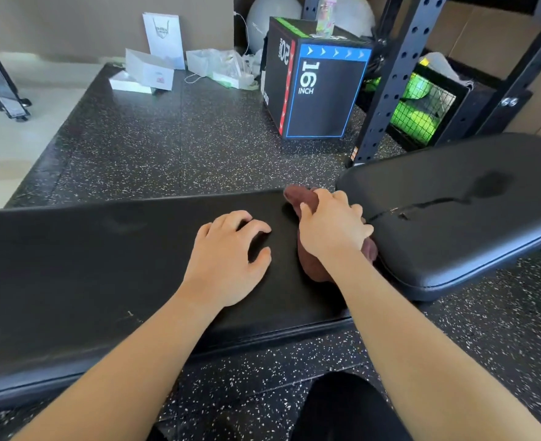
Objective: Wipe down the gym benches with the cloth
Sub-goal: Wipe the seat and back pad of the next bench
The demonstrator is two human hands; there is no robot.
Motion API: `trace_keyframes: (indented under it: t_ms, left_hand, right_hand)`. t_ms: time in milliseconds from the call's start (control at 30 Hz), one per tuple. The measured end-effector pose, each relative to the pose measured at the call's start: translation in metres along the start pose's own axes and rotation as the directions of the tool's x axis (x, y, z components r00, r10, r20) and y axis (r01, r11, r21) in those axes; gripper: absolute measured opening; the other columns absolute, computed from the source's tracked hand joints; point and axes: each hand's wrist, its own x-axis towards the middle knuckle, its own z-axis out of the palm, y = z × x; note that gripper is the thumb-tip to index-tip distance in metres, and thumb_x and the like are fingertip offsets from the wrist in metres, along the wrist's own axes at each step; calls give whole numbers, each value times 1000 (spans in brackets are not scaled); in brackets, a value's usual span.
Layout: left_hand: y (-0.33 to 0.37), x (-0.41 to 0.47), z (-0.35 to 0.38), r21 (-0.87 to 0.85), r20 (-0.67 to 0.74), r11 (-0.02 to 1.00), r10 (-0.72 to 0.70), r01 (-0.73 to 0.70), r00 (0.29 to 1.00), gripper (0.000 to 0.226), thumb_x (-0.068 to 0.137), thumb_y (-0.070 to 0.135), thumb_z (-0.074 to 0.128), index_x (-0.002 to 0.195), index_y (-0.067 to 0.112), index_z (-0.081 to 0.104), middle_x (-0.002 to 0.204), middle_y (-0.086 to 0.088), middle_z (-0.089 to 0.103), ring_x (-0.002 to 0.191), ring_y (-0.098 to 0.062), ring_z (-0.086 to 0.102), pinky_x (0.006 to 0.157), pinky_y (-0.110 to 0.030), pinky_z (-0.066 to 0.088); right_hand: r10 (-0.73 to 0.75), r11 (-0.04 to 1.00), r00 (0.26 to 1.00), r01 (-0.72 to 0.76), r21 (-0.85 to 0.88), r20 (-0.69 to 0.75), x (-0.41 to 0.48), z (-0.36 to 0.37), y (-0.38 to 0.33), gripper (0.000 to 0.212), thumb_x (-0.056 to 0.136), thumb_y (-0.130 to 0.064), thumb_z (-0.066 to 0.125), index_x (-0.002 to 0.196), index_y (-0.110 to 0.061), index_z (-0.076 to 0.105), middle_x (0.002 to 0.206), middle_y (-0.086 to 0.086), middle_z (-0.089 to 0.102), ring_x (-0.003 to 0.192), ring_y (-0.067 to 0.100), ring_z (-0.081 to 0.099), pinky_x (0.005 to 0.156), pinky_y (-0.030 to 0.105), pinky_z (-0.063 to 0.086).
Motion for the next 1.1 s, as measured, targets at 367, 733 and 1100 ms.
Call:
trace_keyframes:
  t_ms: [367,733,1100]
  left_hand:
    - [1,2,-1,6,10,1000,19,-19,1000,32,83,44,49,115,37,53,121,10,46,118,-16,42,100,-37,28]
    - [-2,-2,-11,-69,93,998,22,-16,995,34,87,38,51,120,31,56,132,6,48,123,-17,43,105,-33,30]
    - [-114,-74,-95,-2,-6,980,-201,201,980,24,86,26,56,109,26,63,119,5,57,111,-19,53,94,-39,45]
  right_hand:
    - [-119,993,990,119,15,69,-12,-11,3,39,94,-44,41,129,-28,44,131,2,44,116,35,38,86,53,35]
    - [-137,990,990,138,-28,44,-32,-12,3,39,95,-42,40,131,-27,44,130,4,45,116,37,39,86,53,35]
    - [-463,885,885,464,-29,49,-126,6,-63,27,92,-47,41,114,-33,48,121,-4,47,106,28,43,80,45,36]
